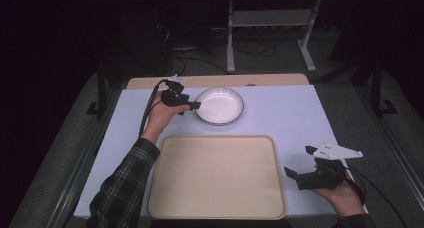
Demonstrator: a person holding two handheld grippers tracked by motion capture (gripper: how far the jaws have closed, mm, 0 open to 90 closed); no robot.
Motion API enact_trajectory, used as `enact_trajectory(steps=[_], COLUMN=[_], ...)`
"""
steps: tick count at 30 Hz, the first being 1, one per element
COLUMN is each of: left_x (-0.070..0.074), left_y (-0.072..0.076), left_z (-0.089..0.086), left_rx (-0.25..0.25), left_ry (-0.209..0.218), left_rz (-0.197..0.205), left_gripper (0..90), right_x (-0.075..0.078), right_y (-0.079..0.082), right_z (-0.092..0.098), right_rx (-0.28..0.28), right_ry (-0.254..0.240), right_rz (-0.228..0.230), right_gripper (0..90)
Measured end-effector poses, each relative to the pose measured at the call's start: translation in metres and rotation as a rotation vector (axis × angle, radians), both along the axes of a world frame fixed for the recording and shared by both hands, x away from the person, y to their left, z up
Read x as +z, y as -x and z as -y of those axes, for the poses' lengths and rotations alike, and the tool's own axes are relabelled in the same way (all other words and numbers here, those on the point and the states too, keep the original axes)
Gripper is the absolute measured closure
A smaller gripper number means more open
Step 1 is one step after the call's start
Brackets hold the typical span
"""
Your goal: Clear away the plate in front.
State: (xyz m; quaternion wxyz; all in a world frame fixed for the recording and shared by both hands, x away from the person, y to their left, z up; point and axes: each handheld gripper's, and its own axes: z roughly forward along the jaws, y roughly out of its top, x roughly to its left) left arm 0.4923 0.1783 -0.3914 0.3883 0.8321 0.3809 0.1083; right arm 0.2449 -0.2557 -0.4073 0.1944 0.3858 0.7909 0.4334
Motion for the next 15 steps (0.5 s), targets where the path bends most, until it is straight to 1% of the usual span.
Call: enact_trajectory(steps=[5,10,15], left_x=[-0.009,-0.021,-0.027], left_y=[-0.008,-0.015,-0.019], left_z=[0.003,0.004,0.006], left_rx=[0.013,0.022,0.028], left_ry=[0.002,-0.011,-0.018], left_rz=[-0.011,-0.047,-0.064], left_gripper=[33.7,33.8,34.1], right_x=[0.0,-0.001,-0.001], right_y=[0.0,0.0,0.0], right_z=[0.001,0.001,0.001], right_rx=[0.002,0.001,0.001], right_ry=[-0.001,-0.003,-0.002], right_rz=[0.001,0.0,0.0], right_gripper=[0.0,0.0,0.0])
